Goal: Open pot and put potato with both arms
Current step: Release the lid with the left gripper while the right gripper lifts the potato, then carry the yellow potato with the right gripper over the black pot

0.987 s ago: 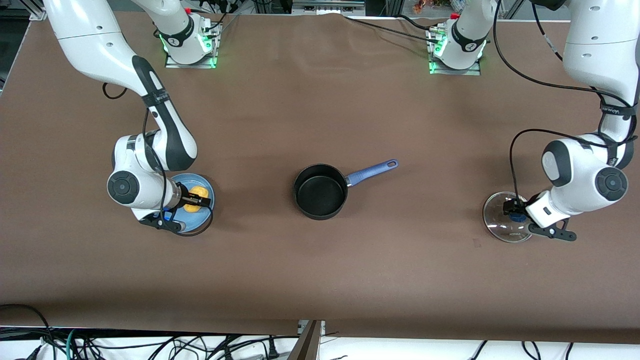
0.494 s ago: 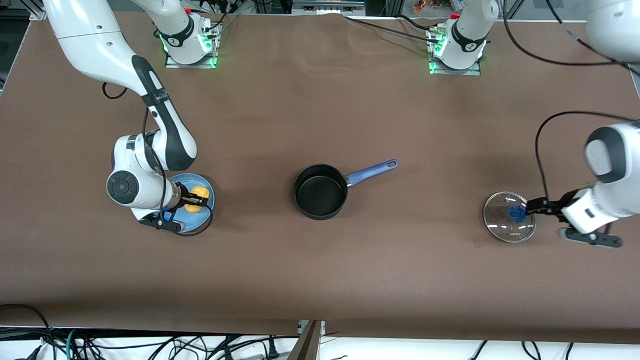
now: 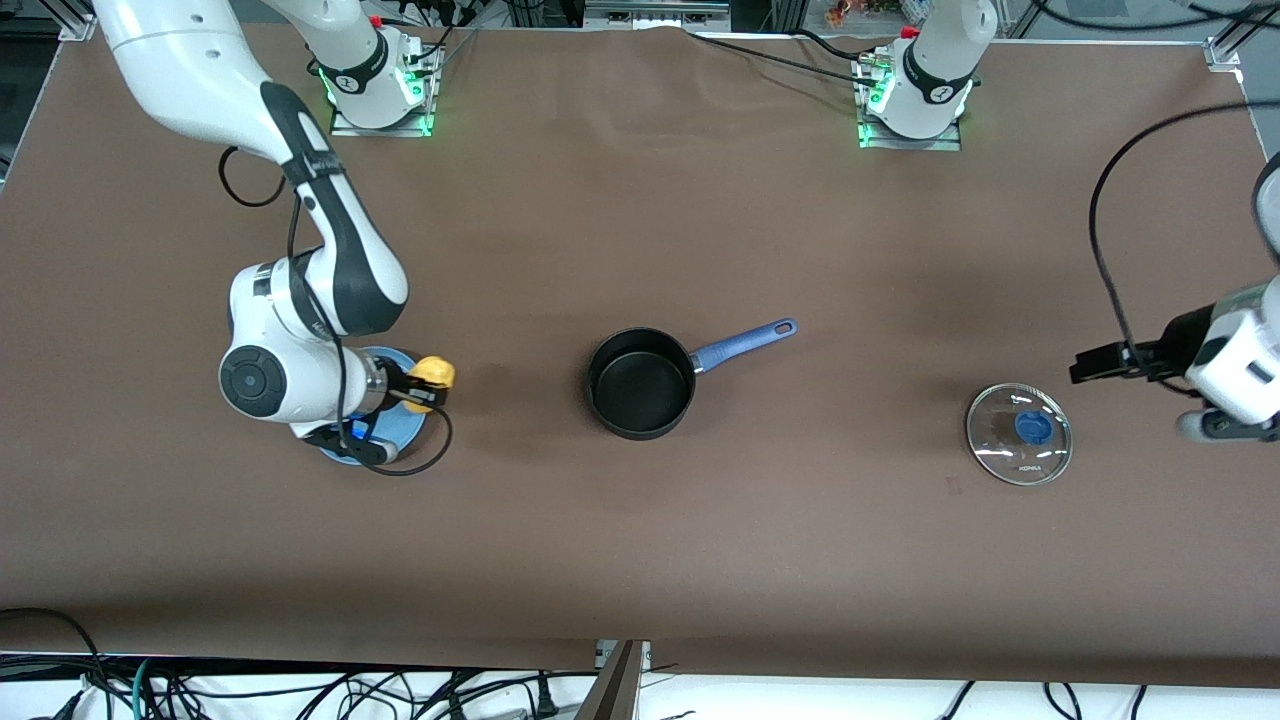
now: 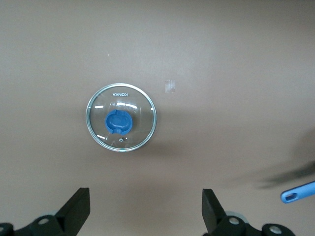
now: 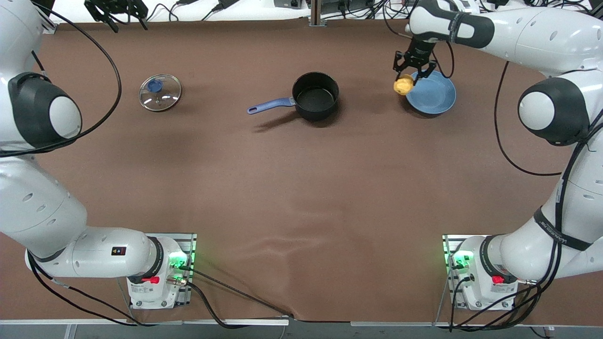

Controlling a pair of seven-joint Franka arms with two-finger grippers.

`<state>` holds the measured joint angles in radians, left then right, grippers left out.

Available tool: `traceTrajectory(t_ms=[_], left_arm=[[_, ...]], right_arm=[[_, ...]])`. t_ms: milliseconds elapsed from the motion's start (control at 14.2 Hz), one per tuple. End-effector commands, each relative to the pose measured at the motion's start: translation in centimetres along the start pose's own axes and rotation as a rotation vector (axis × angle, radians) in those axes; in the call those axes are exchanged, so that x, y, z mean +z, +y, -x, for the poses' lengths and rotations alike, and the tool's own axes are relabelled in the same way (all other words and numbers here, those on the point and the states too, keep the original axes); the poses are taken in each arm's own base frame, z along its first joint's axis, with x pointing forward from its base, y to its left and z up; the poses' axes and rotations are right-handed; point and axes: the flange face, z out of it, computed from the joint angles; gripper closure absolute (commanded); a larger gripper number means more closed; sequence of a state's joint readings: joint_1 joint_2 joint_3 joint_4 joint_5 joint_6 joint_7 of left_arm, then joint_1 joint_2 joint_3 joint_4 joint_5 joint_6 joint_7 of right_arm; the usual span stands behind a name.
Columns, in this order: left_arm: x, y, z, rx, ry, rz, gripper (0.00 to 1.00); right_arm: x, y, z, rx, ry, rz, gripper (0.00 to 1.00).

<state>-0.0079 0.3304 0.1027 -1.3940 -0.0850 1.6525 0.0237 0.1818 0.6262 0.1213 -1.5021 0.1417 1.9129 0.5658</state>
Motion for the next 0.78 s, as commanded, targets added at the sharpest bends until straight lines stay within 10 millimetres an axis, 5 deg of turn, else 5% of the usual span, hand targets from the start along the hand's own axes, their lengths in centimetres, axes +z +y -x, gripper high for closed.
traceTrajectory(t_ms=[0, 141, 353, 494, 635, 705], left_arm=[[-4.6, -1.6, 2.5, -0.03, 0.045, -0.009, 0.0], [-5.8, -2.3, 3.9, -0.039, 0.028, -0.009, 0.0], [-5.2, -1.8, 4.7, -0.032, -0.047, -0.009, 0.0], [-5.0, -1.8, 4.5, -0.023, -0.053, -0.039, 0.0], [-4.5, -1.7, 4.3, -0.022, -0.06, -0.042, 0.0], [-4.4, -1.7, 4.2, -0.022, -0.062, -0.041, 0.0]], right_arm=[[-1.6, -4.8, 3.1, 0.116, -0.027, -0.054, 0.68], [-1.3, -9.0, 5.6, 0.207, -0.052, -0.098, 0.68], [-0.6, -16.8, 9.2, 0.336, -0.02, -0.203, 0.67], [0.0, -20.1, 10.5, 0.417, 0.001, -0.27, 0.67], [0.8, -21.5, 11.5, 0.442, 0.009, -0.288, 0.54], [1.1, -21.8, 11.8, 0.439, 0.008, -0.283, 0.3]])
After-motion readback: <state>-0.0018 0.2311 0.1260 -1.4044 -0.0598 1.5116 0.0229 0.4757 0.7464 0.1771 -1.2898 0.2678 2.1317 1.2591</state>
